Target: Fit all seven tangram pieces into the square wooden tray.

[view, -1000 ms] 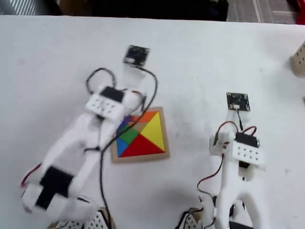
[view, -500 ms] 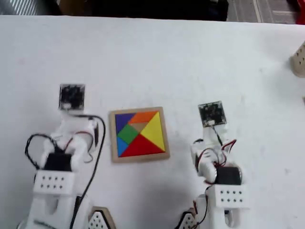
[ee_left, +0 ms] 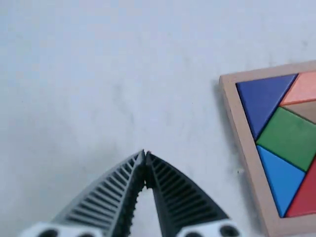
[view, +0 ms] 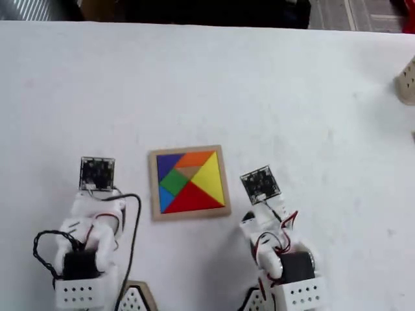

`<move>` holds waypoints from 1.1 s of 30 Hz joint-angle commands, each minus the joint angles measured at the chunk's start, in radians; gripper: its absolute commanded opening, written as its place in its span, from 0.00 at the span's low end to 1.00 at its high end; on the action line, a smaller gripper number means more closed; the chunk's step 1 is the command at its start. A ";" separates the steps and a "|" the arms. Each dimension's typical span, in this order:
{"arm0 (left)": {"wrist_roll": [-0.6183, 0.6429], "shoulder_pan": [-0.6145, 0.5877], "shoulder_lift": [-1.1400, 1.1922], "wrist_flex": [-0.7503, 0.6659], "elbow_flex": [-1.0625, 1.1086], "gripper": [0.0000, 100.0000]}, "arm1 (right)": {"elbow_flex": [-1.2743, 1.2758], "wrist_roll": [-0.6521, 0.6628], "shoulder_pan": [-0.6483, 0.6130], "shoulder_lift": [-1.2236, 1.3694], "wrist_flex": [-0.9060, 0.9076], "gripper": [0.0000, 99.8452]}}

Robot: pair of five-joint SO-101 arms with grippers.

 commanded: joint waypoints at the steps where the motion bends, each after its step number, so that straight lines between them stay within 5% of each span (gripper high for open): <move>1: -0.028 -0.008 -0.004 0.041 -0.003 0.02 | -0.028 0.000 -0.015 0.004 0.058 0.10; 4: -0.031 -0.012 -0.004 0.130 -0.002 0.02 | 0.017 -0.003 -0.013 0.004 0.041 0.01; 9: -0.026 -0.012 -0.004 0.259 -0.002 0.02 | 0.032 -0.003 -0.001 0.004 0.028 0.03; 33: -0.025 -0.010 -0.004 0.261 -0.002 0.02 | 0.032 -0.002 -0.001 0.004 0.028 0.03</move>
